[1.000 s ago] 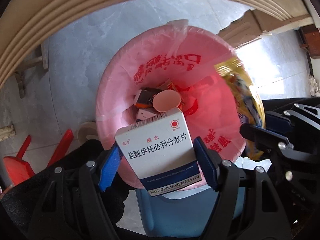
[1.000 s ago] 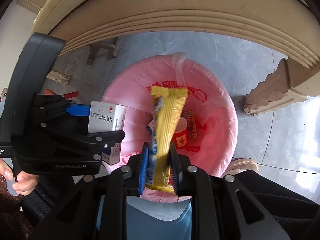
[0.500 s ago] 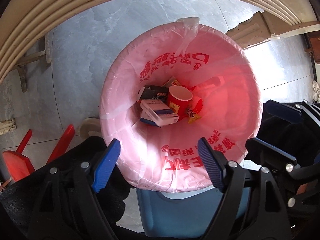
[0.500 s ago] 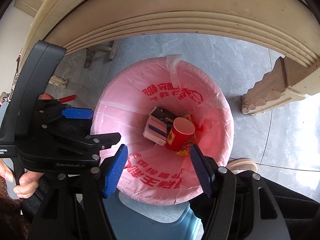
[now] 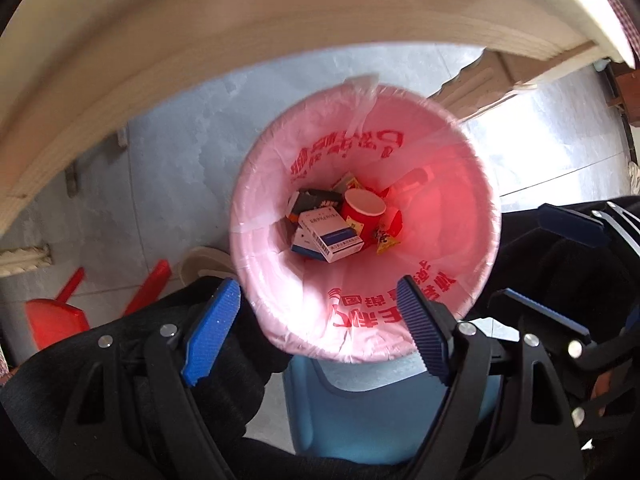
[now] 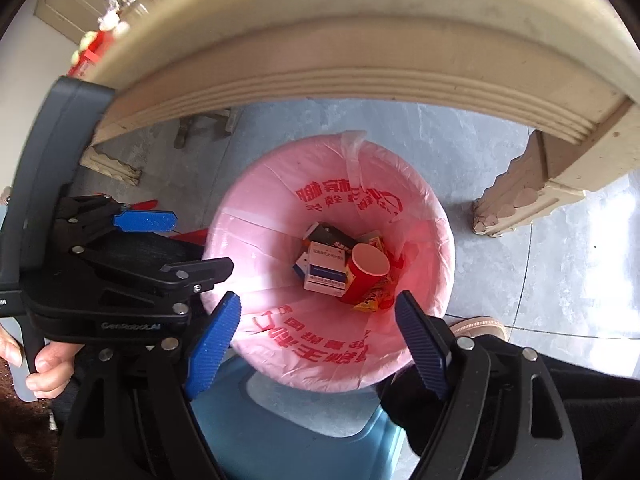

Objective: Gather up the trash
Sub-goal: 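Move both tools back toward the tissues and blue medicine box on the table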

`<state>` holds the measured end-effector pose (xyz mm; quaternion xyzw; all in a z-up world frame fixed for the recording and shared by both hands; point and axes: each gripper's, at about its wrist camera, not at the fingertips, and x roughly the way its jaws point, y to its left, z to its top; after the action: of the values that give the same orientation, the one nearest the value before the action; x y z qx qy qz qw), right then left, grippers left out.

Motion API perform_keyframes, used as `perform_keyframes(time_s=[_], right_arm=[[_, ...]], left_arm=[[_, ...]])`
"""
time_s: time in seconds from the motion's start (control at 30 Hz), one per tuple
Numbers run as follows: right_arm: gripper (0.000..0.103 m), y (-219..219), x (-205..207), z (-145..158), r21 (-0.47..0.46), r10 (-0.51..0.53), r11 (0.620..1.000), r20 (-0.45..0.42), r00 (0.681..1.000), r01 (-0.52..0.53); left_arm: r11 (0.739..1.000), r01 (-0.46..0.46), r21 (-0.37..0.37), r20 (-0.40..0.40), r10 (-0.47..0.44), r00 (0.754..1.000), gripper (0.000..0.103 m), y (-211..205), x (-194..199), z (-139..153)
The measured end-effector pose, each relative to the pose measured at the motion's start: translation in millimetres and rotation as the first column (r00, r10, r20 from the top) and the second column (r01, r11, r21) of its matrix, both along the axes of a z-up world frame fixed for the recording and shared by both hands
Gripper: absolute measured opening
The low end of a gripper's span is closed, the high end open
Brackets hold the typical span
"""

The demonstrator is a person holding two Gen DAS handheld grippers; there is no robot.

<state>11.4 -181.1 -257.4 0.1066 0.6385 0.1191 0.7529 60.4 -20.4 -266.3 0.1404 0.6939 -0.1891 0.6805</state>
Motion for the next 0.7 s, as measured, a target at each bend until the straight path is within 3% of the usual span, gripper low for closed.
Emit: perform_keyframes(time_s=[0.1,0.3,0.4,0.53,0.7], right_arm=[[0.078,-4.8,-5.3,23.8,0.022,-0.021,1.0,0.037,0.999,0.02],[0.079,-19.3,3.5,100.7,0.029,-0.034,0.999,0.152,0.988,0.03],[0.089,-30.2,19.1,144.5,-0.004,-0.03,0.999,0.219,0.975,0.032],[0.09,-47.1,49.2,196.6,-0.001,-0.037,0.999,0.271,0.962,0.038],[0.091,-65.1,77.1,249.8,-0.008,-0.045,0.999,0.337,0.94,0.051]], left_arm=[[1.0,0.022,0.014,0.049,-0.023,0.999,0.079,1.7,-4.3,28.1],[0.996,0.087,-0.019,0.116,-0.084,0.99,0.079,11.8,8.5,112.9],[0.994,0.106,-0.032,0.156,-0.1,0.983,0.079,15.0,31.4,162.3],[0.992,0.111,-0.066,0.212,-0.094,0.973,0.085,15.8,72.6,221.6],[0.995,0.09,-0.049,0.278,-0.073,0.958,0.085,9.7,118.5,275.5]])
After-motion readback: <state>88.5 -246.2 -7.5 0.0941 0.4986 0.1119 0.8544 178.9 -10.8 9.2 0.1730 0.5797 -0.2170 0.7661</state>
